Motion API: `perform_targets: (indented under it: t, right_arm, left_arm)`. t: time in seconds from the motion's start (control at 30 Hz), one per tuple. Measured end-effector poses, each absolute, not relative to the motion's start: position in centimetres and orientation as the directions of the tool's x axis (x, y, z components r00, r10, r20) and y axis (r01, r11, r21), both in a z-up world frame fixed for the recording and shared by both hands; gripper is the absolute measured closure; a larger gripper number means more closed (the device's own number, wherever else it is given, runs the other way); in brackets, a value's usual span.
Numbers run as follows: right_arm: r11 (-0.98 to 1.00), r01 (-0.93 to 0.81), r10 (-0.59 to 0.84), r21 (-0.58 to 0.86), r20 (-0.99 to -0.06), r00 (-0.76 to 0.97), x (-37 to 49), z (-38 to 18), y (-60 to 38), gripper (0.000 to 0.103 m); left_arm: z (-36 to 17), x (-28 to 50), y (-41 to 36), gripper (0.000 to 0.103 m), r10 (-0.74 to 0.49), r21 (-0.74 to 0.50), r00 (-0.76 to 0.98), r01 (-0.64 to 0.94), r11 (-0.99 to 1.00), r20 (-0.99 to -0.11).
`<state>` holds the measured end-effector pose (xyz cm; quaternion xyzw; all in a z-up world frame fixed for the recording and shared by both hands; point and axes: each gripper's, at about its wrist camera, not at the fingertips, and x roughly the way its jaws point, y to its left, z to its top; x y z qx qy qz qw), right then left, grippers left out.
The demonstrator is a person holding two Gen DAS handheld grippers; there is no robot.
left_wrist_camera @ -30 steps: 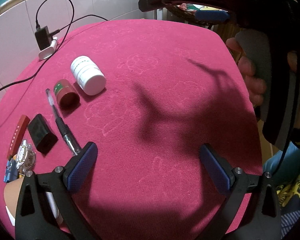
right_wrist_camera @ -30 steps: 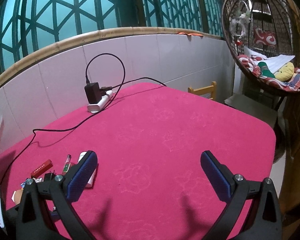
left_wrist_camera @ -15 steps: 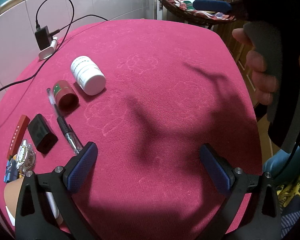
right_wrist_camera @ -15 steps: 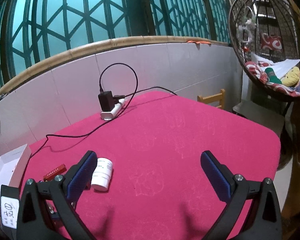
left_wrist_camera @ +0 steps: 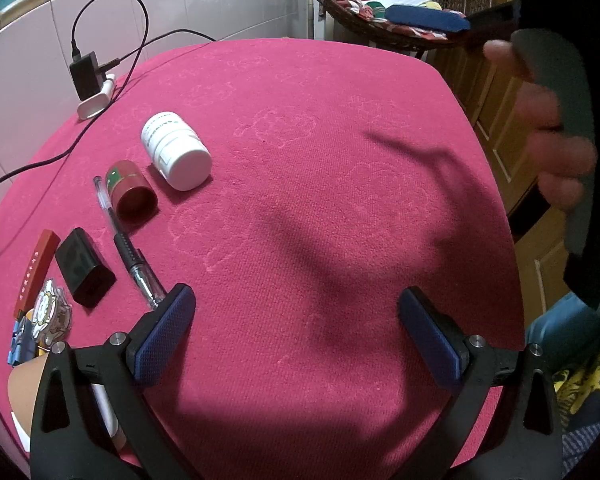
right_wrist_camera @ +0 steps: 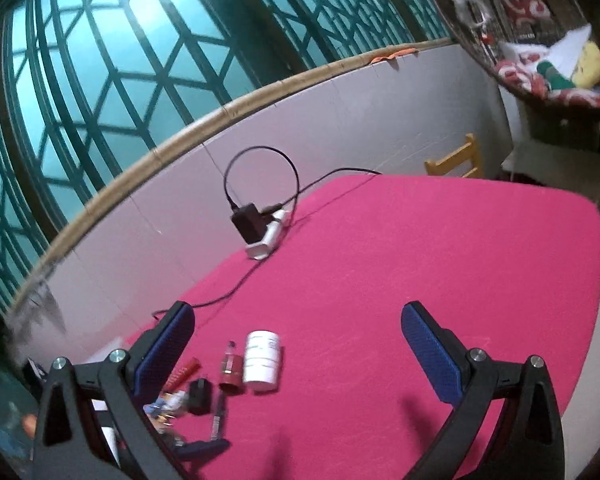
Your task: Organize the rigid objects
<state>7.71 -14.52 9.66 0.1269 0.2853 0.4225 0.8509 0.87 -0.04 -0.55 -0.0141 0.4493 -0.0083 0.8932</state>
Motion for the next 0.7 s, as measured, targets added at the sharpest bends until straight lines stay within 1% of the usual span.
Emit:
perform_targets:
  t: [0.2, 0.33, 0.5, 0.57, 0.63, 0.67, 0.7]
  right_arm:
    - [0.599, -0.741, 0.800, 0.303, -0.264, 0.538, 5.6, 12.0, -14.8, 0.000]
    - [0.589, -0.776, 0.801, 0.224, -0.284, 0.527, 4.8, 12.7, -14.0, 0.000]
    - [0.571, -0.777, 0.816, 0.266, -0.285, 0.502, 5.0, 12.7, -14.2, 0.000]
    - [0.566, -0.775, 0.821, 0.280, -0.279, 0.499, 5.0, 12.8, -14.4, 0.000]
    - [0.558, -0.776, 0.829, 0.294, -0.251, 0.501, 4.9, 13.1, -14.8, 0.000]
    - [0.549, -0.779, 0.835, 0.304, -0.230, 0.500, 4.7, 13.4, -15.1, 0.000]
    - [0.544, -0.781, 0.839, 0.307, -0.219, 0.498, 4.6, 13.7, -15.2, 0.000]
  left_arm:
    - [-0.6, 0.9, 0.0, 0.000, -0.025, -0.028, 0.595, 0.003, 1.000, -0.803]
    - [-0.6, 0.9, 0.0, 0.000, -0.022, -0.025, 0.594, 0.003, 1.000, -0.804]
    - [-0.4, 0.6, -0.1, 0.000, -0.007, -0.020, 0.595, -0.016, 1.000, -0.804]
    - [-0.1, 0.0, -0.8, 0.000, 0.064, 0.031, 0.600, -0.066, 0.997, -0.797]
    - [1.4, -1.5, -2.1, 0.000, 0.139, 0.106, 0.645, -0.090, 0.990, -0.751]
    - [2.6, -2.7, -2.6, 0.000, 0.158, 0.121, 0.679, -0.102, 0.987, -0.717]
    - [3.8, -4.1, -2.8, 0.000, 0.163, 0.112, 0.710, -0.118, 0.987, -0.685]
